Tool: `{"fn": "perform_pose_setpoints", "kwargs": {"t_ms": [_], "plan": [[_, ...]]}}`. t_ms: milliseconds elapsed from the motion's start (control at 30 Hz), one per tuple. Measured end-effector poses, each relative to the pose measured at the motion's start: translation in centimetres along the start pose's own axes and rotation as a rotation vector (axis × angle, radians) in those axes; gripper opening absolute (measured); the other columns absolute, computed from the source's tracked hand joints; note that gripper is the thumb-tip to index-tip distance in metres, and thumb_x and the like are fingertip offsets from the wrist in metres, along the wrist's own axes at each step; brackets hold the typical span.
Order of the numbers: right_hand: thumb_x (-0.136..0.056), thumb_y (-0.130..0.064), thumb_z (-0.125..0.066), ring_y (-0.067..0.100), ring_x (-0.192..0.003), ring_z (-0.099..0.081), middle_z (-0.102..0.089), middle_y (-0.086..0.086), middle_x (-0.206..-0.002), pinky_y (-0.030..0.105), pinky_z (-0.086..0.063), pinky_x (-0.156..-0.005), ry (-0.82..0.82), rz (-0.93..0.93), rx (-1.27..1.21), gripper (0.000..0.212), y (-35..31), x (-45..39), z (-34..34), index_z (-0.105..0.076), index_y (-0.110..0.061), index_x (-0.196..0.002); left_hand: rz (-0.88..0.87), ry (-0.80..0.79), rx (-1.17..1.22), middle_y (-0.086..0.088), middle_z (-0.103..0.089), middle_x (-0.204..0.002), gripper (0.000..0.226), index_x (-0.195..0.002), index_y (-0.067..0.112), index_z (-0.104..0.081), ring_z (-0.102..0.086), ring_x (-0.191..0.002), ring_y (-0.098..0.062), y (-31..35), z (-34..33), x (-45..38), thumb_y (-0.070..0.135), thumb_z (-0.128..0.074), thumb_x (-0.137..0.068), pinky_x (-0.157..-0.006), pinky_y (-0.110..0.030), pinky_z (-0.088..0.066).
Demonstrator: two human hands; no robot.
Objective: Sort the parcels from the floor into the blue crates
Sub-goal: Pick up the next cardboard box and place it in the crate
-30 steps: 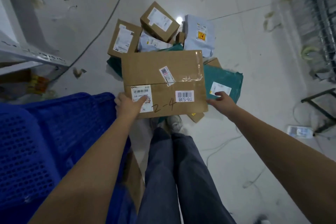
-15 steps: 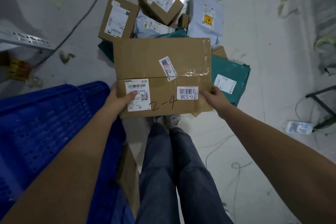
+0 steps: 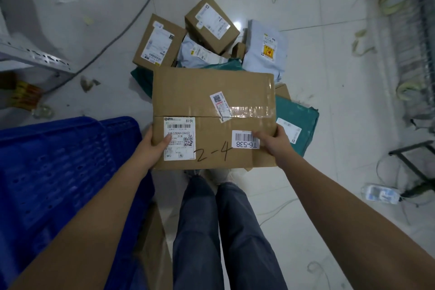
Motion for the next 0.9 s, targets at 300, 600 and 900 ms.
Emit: {"fn": "perform_pose_setpoints", "kwargs": {"t_ms": [300,600,900], "plan": [[-0.074,-0.030,-0.078,0.026,-0.126,-0.048,-0.047,0.003,-0.142,0.043,-0.040,-0.106,-0.001,0.162,0.035,0.084,-3.0,10.5,4.0,-0.033,-0.018,-0.143,-0.097,0.104,0.055,-0.002,-0.038,-0.149,0.052,-0.149,0.028,-0.019,-0.042,-0.129,-0.019,4.1,1.9,10.7,0.027,-0.039,-0.101,-0.096,-0.023,-0.032],[-0.084,-0.032,-0.067,0.024,-0.121,-0.049,-0.047,-0.002,-0.137,0.041,-0.045,-0.100,-0.081,0.500,-0.039,0.068,-10.8,21.7,8.9,-0.031,-0.038,-0.142,-0.257,0.293,0.304,-0.001,-0.051,-0.138,0.050,-0.146,0.032,-0.028,-0.052,-0.108,-0.015,9.0,6.6,23.6,0.028,-0.045,-0.098,-0.094,-0.029,-0.040],[-0.087,-0.025,-0.065,0.018,-0.119,-0.051,-0.049,-0.003,-0.136,0.028,-0.051,-0.089,-0.265,0.791,-0.052,0.074,-17.0,29.5,8.5,-0.023,-0.032,-0.147,-0.418,0.492,0.562,0.010,-0.055,-0.117,0.046,-0.142,0.035,-0.036,-0.056,-0.095,-0.008,9.0,9.5,34.0,0.031,-0.047,-0.097,-0.074,-0.022,-0.045]]}}
Point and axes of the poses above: each hand's wrist, its own x-axis away from the middle knuckle, its own z-axis out of the back of the hand, y = z × x, the point moved 9 cm from there along -x, towards the middle knuckle
